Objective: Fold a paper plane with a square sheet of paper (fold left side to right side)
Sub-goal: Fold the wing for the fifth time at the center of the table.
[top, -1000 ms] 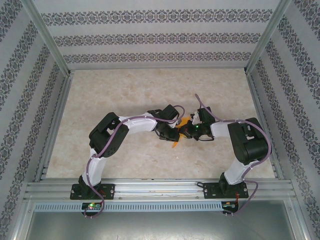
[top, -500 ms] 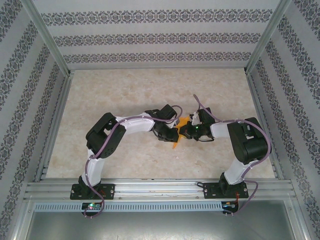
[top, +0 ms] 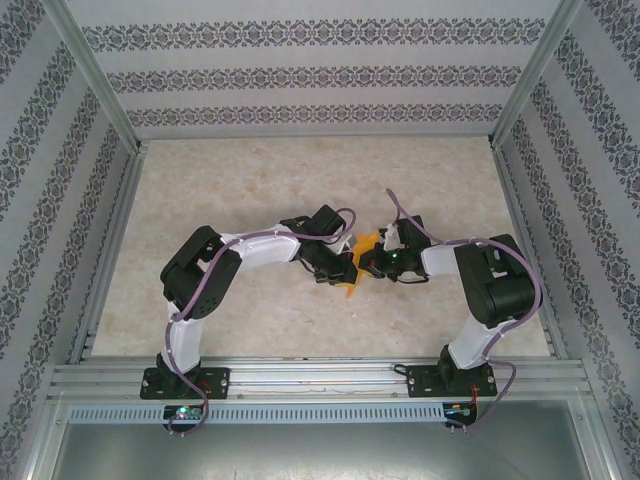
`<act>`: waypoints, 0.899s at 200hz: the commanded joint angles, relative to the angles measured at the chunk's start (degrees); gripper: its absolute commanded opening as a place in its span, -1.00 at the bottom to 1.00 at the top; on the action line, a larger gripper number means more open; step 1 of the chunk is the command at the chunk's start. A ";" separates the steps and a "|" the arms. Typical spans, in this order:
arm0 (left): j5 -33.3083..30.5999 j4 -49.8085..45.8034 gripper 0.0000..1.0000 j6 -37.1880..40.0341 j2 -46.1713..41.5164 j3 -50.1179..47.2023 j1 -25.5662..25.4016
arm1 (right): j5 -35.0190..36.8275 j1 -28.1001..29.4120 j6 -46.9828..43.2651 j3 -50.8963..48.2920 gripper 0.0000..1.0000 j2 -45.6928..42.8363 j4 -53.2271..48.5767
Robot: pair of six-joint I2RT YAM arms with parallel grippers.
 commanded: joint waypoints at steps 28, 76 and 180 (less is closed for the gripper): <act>3.81 1.75 -0.82 -0.77 2.47 0.94 0.07 | 7.15 0.75 -2.01 -2.83 -1.00 5.27 -6.85; 3.07 1.84 -0.82 -0.15 4.33 1.20 0.03 | 7.15 0.75 -2.26 -2.74 -1.00 5.63 -7.28; 1.74 3.07 -0.82 -0.24 5.43 -1.03 0.03 | 7.68 0.86 -3.00 -2.48 -1.00 5.64 -8.51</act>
